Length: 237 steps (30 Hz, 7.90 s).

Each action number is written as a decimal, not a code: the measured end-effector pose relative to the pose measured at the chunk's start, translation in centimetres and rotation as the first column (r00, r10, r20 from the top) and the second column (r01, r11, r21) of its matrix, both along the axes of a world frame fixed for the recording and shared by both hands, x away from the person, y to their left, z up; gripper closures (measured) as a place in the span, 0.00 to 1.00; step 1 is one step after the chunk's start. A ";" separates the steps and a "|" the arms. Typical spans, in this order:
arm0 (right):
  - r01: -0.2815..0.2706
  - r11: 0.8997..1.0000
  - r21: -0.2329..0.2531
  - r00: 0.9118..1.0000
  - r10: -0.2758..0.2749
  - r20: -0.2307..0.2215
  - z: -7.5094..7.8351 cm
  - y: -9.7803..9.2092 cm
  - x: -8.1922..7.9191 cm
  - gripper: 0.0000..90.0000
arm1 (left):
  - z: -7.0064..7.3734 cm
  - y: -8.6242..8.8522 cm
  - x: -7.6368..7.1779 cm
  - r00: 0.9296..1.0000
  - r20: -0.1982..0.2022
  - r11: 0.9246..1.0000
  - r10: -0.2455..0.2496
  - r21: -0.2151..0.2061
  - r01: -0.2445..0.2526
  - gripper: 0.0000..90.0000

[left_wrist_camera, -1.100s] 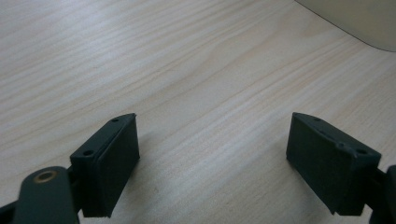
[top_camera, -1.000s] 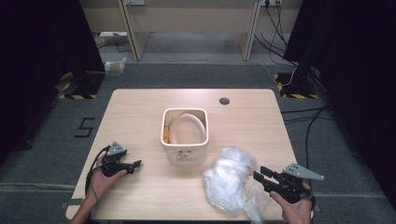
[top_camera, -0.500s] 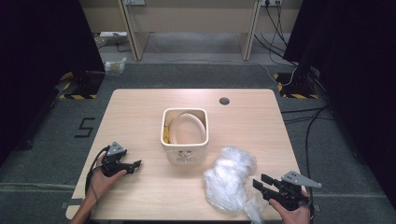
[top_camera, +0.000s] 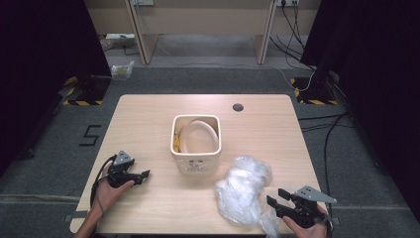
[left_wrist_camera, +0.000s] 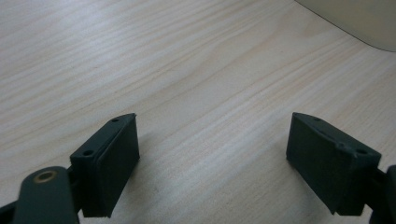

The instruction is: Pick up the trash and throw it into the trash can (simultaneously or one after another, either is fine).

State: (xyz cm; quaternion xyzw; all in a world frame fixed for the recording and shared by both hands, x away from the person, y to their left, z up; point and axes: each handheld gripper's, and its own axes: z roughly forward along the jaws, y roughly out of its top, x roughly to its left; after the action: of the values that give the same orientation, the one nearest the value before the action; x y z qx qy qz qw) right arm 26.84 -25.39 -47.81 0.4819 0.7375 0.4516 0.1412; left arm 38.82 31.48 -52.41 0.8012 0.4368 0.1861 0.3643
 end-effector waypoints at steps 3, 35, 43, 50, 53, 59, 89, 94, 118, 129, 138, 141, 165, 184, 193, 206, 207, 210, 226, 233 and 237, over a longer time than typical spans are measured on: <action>0.000 1.000 -0.008 1.000 0.000 -0.015 -0.5 -0.1 0.0 0.46 | 0.0 0.0 0.0 1.000 -0.003 1.000 -0.001 0.001 0.001 0.18; -0.005 0.986 -0.169 0.995 -0.011 -0.095 -3.0 0.6 0.6 0.56 | 0.0 0.0 0.0 1.000 0.000 1.000 0.000 0.000 0.000 0.18; -0.059 0.984 -0.168 0.996 0.047 -0.076 -3.2 0.4 0.6 0.96 | 0.0 0.0 0.0 1.000 0.000 1.000 0.001 0.000 -0.001 0.18; -0.080 0.992 -0.101 0.995 0.073 -0.066 -3.1 0.2 0.6 0.99 | 0.0 0.0 0.0 1.000 -0.003 1.000 -0.002 0.001 0.002 0.18; -0.073 0.992 -0.102 0.996 0.068 -0.051 -2.7 0.1 0.6 0.99 | 0.0 0.0 0.0 1.000 -0.003 1.000 -0.001 0.001 0.001 0.18; -0.045 0.996 -0.075 0.999 0.045 -0.002 -1.3 -0.8 0.4 0.99 | 0.0 0.0 0.0 1.000 0.000 1.000 0.000 0.000 0.000 0.18; -0.090 0.995 -0.037 0.979 0.095 0.178 5.9 0.6 3.1 1.00 | 0.0 0.0 0.0 1.000 0.000 1.000 0.000 0.000 0.000 0.18; -0.114 0.993 -0.036 0.974 0.119 0.191 6.9 1.3 4.1 1.00 | 0.0 0.0 0.0 1.000 0.000 1.000 0.000 0.000 0.000 0.18; -0.245 0.968 -0.051 0.947 0.250 0.202 10.7 6.8 9.6 1.00 | 0.0 0.0 0.0 1.000 -0.003 1.000 -0.002 0.001 0.002 0.18; -0.289 0.956 -0.046 0.933 0.292 0.211 12.2 9.2 11.7 1.00 | 0.0 0.0 0.0 1.000 -0.001 1.000 -0.001 0.001 0.001 0.18; -0.334 0.942 -0.040 0.919 0.335 0.207 12.9 11.9 13.6 1.00 | 0.0 0.0 0.0 1.000 -0.001 1.000 -0.001 0.001 0.001 0.18; -0.346 0.938 -0.032 0.916 0.345 0.204 13.0 12.4 14.0 1.00 | 0.0 0.0 0.0 1.000 -0.002 1.000 -0.002 0.001 0.002 0.18; -0.446 0.894 -0.034 0.886 0.447 0.127 12.2 19.9 19.2 1.00 | 0.0 0.0 0.0 1.000 -0.003 1.000 -0.002 0.001 0.002 0.18; -0.465 0.884 -0.047 0.881 0.468 0.072 11.0 21.8 21.1 0.91 | 0.0 0.0 0.0 1.000 -0.003 1.000 -0.002 0.001 0.002 0.18; -0.444 0.895 -0.044 0.891 0.447 0.086 11.5 21.4 21.1 0.74 | 0.0 0.0 0.0 1.000 0.000 1.000 -0.001 0.001 0.001 0.18; -0.408 0.912 -0.041 0.907 0.410 0.099 12.0 18.9 20.2 0.68 | 0.0 0.0 0.0 1.000 0.000 1.000 0.000 0.000 0.000 0.18; -0.408 0.912 -0.041 0.907 0.410 0.099 12.0 18.9 20.2 0.68 | 0.0 0.0 0.0 1.000 0.000 1.000 0.000 0.000 0.000 0.18; -0.391 0.920 -0.033 0.914 0.392 0.107 12.3 17.9 19.8 0.65 | 0.0 0.0 0.0 1.000 -0.003 1.000 -0.002 0.001 0.002 0.18; -0.327 0.945 -0.016 0.935 0.326 0.138 12.4 13.1 17.3 0.58 | 0.0 0.0 0.0 1.000 -0.001 1.000 -0.001 0.001 0.001 0.18; -0.296 0.955 -0.016 0.944 0.295 0.147 12.2 11.1 16.2 0.57 | 0.0 0.0 0.0 1.000 -0.001 1.000 -0.001 0.001 0.001 0.18; -0.278 0.961 -0.014 0.950 0.277 0.144 11.7 9.8 15.5 0.56 | 0.0 0.0 0.0 1.000 -0.003 1.000 -0.002 0.001 0.002 0.18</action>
State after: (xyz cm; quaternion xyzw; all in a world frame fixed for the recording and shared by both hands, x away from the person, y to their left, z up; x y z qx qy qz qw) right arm 42.29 -15.62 -36.15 0.3401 0.7841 0.5032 0.1279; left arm 38.83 31.50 -52.39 0.8021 0.4364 0.1849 0.3633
